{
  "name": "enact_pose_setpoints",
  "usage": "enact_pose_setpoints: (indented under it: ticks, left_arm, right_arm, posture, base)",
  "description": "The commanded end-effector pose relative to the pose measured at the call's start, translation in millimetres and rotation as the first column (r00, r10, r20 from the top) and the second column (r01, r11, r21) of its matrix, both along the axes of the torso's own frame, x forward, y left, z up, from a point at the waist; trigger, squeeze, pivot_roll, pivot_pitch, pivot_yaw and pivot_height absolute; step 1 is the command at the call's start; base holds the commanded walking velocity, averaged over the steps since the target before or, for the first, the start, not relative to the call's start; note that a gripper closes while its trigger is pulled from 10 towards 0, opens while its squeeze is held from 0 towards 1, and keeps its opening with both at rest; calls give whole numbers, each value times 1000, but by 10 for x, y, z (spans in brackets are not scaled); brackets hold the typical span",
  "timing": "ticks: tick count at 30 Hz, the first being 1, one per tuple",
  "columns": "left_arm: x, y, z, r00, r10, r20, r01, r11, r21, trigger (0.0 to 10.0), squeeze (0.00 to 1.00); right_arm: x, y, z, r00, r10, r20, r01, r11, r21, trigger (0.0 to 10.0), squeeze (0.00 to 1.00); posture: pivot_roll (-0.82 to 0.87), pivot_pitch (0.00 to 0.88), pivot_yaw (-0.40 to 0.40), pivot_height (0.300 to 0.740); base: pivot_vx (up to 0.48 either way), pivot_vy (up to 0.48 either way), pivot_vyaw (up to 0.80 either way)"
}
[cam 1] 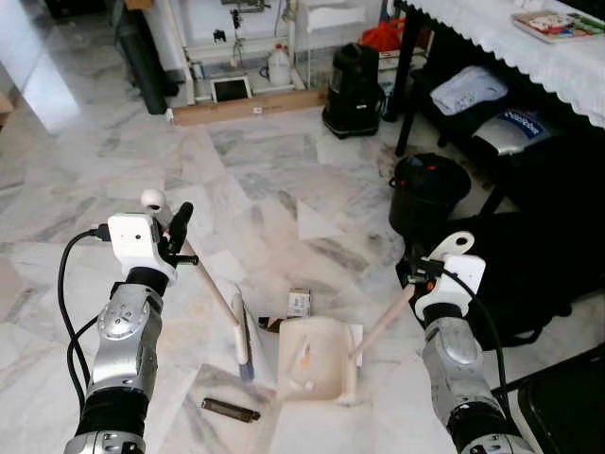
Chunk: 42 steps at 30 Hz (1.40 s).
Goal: Sweep floor
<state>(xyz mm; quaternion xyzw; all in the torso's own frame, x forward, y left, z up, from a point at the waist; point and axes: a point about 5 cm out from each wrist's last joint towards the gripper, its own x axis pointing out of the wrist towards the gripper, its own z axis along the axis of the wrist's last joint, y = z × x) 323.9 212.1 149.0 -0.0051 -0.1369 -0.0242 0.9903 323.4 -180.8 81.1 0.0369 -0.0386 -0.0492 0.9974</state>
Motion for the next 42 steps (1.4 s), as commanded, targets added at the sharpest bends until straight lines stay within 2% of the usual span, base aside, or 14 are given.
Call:
enact_pose_setpoints:
  ticks: [1,7,11,14,18,27,35,42]
  left_arm:
    - [-23,-9,35,999,8,42,-10,999,39,10000,0]
    - [-63,-21,-6,999,17,44,-18,1000,26,10000,0]
    - [-70,46,-22,999,34,37,-35,999,24,10000,0]
    - [-91,-29,-73,1000,-4,25,3,999,51,10000,0]
    - [-109,-147,-147,1000,-28,4,27,998,49,10000,0]
    - [-176,-216,-242,1000,-17,-13,18,999,31,10000,0]
    - [-233,-147,-238,1000,26,-7,-26,999,40,10000,0]
    - [-203,-105,-173,999,47,12,-47,996,69,10000,0]
  right_arm:
    - [-12,2,80,999,-5,47,4,1000,28,10000,0]
    - [-31,20,152,997,-11,80,8,999,41,10000,0]
    - [-52,-3,211,993,-38,110,33,998,52,10000,0]
    - [-63,3,222,993,-41,113,35,998,52,10000,0]
    - [-86,-30,262,991,-57,120,52,998,43,10000,0]
    - [-81,-123,307,992,-59,116,60,998,-9,10000,0]
    - [-51,-6,334,994,-22,107,22,1000,-5,10000,0]
    - [-76,21,295,996,-17,90,17,1000,1,10000,0]
  posture:
    - [85,0,28,740]
    - [59,0,35,740]
    - [67,0,30,740]
    - [58,0,33,740]
    - [38,0,37,740]
    - [51,35,-11,740]
    - [77,58,-29,740]
    - [67,69,-9,740]
  base:
    - [0,0,0]
    - [0,0,0]
    - [0,0,0]
    - [0,0,0]
    - [0,0,0]
    - [0,0,0]
    - [0,0,692]
    - [0,0,774]
